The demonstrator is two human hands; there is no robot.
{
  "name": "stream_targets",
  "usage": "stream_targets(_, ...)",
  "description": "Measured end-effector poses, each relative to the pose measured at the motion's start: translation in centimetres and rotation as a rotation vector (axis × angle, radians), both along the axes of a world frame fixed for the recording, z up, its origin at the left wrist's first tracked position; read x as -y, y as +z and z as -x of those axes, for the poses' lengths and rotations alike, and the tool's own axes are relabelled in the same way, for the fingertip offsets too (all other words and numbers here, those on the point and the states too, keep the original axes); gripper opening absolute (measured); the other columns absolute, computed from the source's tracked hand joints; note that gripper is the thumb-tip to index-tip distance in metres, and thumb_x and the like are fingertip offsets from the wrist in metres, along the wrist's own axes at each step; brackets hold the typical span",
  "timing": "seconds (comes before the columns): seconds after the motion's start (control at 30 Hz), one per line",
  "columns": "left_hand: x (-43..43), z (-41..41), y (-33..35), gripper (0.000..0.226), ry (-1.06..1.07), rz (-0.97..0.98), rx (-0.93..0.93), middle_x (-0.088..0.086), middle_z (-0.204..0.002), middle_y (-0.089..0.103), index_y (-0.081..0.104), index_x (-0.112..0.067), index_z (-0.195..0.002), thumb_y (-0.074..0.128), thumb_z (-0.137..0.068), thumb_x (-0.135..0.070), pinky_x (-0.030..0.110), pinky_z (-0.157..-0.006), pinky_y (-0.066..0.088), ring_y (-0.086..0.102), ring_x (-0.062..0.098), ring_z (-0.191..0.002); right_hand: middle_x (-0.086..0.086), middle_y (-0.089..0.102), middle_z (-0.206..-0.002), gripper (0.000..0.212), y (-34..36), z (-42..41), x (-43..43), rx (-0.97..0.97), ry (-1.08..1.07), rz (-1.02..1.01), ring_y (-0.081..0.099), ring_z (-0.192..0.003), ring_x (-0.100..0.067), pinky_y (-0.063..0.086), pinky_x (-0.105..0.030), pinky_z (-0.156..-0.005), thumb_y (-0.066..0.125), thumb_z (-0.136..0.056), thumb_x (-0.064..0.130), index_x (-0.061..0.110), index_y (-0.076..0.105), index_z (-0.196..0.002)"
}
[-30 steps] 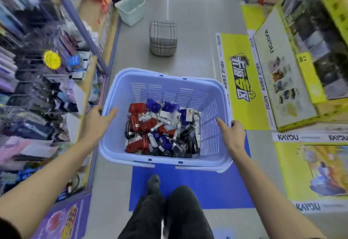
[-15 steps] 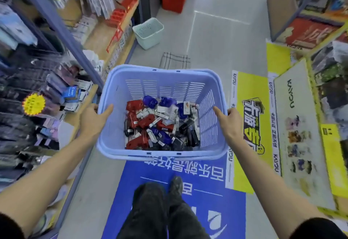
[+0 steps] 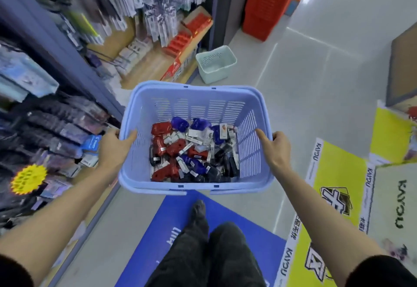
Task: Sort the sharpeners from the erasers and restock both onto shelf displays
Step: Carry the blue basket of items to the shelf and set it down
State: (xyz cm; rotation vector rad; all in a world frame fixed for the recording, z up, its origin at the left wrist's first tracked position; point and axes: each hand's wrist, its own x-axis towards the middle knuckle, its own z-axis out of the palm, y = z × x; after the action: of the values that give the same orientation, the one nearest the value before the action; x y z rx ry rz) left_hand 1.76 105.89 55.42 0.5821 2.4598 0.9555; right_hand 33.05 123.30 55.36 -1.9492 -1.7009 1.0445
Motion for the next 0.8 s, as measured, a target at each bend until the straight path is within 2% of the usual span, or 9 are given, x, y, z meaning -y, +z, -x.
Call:
stream_targets(0.1,-4.0,1.6,-0.6,0.032,0.056,0.024,0.007,0.012,-0.074,0.051,0.048,-0.004,-0.081,0.064,-0.089,-0.03,0.035,-0.054,0.03,0.049,0.027,-0.068,-0.001,0.038,-0.059,0.046,-1.1,2.4,-5.9,-0.003,0.046,0.012,0.037,-0.054,-0.019,0.028,-0.034,-0.053,0.062,-0.087,0.045,0.009,0.039,-0.068)
stream_targets(0.2,-7.1,3.0,-2.0,0.033,0.133,0.043,-0.004,0.015,-0.075,0.052,0.049,-0.002,-0.082,0.065,-0.088,-0.031,0.035,-0.057,0.032,0.051,0.029,-0.071,-0.001,0.043,-0.062,0.043,-2.1,5.2,-11.2,-0.028,0.1,0.029,0.041,-0.056,-0.017,0.031,-0.034,-0.052,0.062,-0.087,0.044,0.008,0.043,-0.074)
stream_targets(0.4,-12.3,3.8,-6.5,0.04,0.372,0.057,0.113,0.016,-0.084,0.059,0.055,0.001,-0.093,0.068,-0.086,-0.036,0.036,-0.065,0.038,0.054,0.03,-0.076,0.0,0.044,-0.065,0.041,-5.5,11.8,-22.2,-0.026,0.297,0.073,0.04,-0.055,-0.012,0.031,-0.023,-0.046,0.06,-0.089,0.043,0.006,0.045,-0.081)
stream_targets(0.43,-12.8,3.6,-7.7,0.045,0.42,0.072,0.133,0.017,-0.085,0.06,0.056,0.001,-0.095,0.069,-0.082,-0.04,0.037,-0.065,0.039,0.056,0.031,-0.077,0.0,0.043,-0.064,0.04,-6.5,13.1,-23.8,-0.025,0.337,0.075,0.039,-0.054,-0.012,0.03,-0.02,-0.044,0.06,-0.09,0.042,0.007,0.044,-0.08)
stream_targets(0.5,-13.8,2.9,-10.5,0.049,0.516,0.099,0.18,0.017,-0.085,0.06,0.055,0.002,-0.097,0.069,-0.08,-0.042,0.036,-0.064,0.037,0.056,0.031,-0.076,0.0,0.043,-0.062,0.039,-8.8,15.5,-26.6,-0.011,0.415,0.072,0.04,-0.054,-0.014,0.03,-0.023,-0.045,0.06,-0.089,0.042,0.008,0.043,-0.078)
stream_targets(0.6,-15.3,1.7,-14.7,0.035,0.605,0.108,0.26,0.016,-0.089,0.059,0.053,-0.001,-0.1,0.067,-0.087,-0.031,0.034,-0.069,0.037,0.054,0.027,-0.079,0.001,0.045,-0.06,0.04,-12.9,19.0,-30.6,0.026,0.528,0.064,0.042,-0.053,-0.015,0.03,-0.024,-0.044,0.061,-0.088,0.044,0.008,0.045,-0.078)
stream_targets(0.67,-16.4,1.4,-18.2,0.044,0.651,0.095,0.278,0.014,-0.089,0.065,0.057,-0.003,-0.102,0.068,-0.084,-0.041,0.036,-0.067,0.042,0.06,0.03,-0.079,0.0,0.046,-0.059,0.042,-16.1,21.1,-33.0,0.057,0.605,0.067,0.042,-0.051,-0.015,0.03,-0.022,-0.04,0.061,-0.088,0.045,0.008,0.045,-0.076)
stream_targets(0.73,-17.8,1.8,-21.7,0.047,0.721,0.109,0.295,0.013,-0.083,0.062,0.053,0.0,-0.102,0.068,-0.084,-0.04,0.036,-0.061,0.04,0.059,0.032,-0.074,-0.001,0.047,-0.059,0.043,-19.9,23.0,-35.0,0.093,0.661,0.06,0.046,-0.054,-0.021,0.033,-0.03,-0.046,0.061,-0.087,0.047,0.008,0.045,-0.076)
stream_targets(0.8,-19.1,2.2,-25.6,0.043,0.79,0.151,0.296,0.012,-0.076,0.055,0.048,0.003,-0.1,0.066,-0.086,-0.034,0.035,-0.056,0.035,0.053,0.03,-0.067,-0.001,0.047,-0.059,0.044,-24.0,24.2,-36.4,0.134,0.701,0.048,0.047,-0.058,-0.026,0.029,-0.033,-0.052,0.061,-0.086,0.048,0.007,0.047,-0.078)
